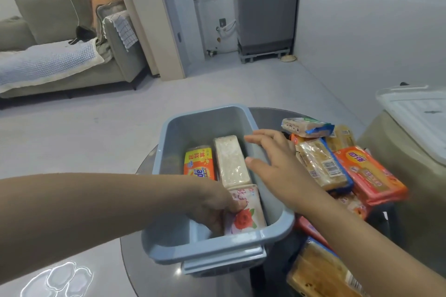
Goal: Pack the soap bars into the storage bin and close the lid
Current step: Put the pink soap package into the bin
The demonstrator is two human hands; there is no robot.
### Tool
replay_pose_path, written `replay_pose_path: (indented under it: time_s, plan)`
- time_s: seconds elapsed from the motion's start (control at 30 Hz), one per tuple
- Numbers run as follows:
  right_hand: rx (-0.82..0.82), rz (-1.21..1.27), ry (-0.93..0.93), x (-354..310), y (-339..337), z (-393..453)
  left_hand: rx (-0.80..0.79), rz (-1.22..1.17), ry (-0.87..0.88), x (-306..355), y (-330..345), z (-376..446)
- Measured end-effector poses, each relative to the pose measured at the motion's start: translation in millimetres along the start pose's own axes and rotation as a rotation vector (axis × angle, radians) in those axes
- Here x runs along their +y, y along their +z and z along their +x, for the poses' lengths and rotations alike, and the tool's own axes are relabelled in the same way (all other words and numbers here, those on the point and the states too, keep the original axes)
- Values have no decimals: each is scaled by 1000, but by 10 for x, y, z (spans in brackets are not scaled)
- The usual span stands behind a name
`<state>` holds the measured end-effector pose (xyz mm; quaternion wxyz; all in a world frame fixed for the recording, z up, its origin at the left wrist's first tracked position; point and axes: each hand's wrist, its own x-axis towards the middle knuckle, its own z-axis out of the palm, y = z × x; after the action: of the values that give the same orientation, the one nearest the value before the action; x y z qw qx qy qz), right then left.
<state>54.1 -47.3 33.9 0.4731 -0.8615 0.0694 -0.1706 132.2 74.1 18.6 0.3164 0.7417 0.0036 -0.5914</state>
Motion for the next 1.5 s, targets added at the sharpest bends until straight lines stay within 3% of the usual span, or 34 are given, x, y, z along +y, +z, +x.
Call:
replay_pose_path:
  time_s: [0.2, 0.33, 0.4, 0.67, 0.9, 1.03, 1.17, 1.27, 1.4, 1.5]
  plan:
    - [3, -15, -2, 38, -7, 5, 175, -133, 52, -87, 46, 135]
    - [-37, 100, 47, 54, -20, -21, 96, 100, 102, -70, 16, 25]
    - [-57, 118, 50, 68, -19, -30, 137, 174, 110, -65, 19, 1]
    - [-74, 123, 35, 96, 0, -21, 260, 148, 55, -71, 89, 74]
    - [-62, 197, 31, 154, -33, -8, 118, 173, 79, 18, 99, -44]
    - [-57, 279, 21, 169, -72, -49, 137, 158, 50, 46, 87, -128]
    - [-64, 336, 36, 181, -107, -117, 332, 418, 44, 94, 47, -253]
    - [-45, 367, 48, 201, -146, -202, 480, 480, 128, 114, 23, -362]
    - [-1, 443, 80, 227, -262, -326, 822, 763, 440, 112, 102, -484]
    - [46, 418, 96, 273, -388, -399, 936, 694, 699, 137, 261, -564]
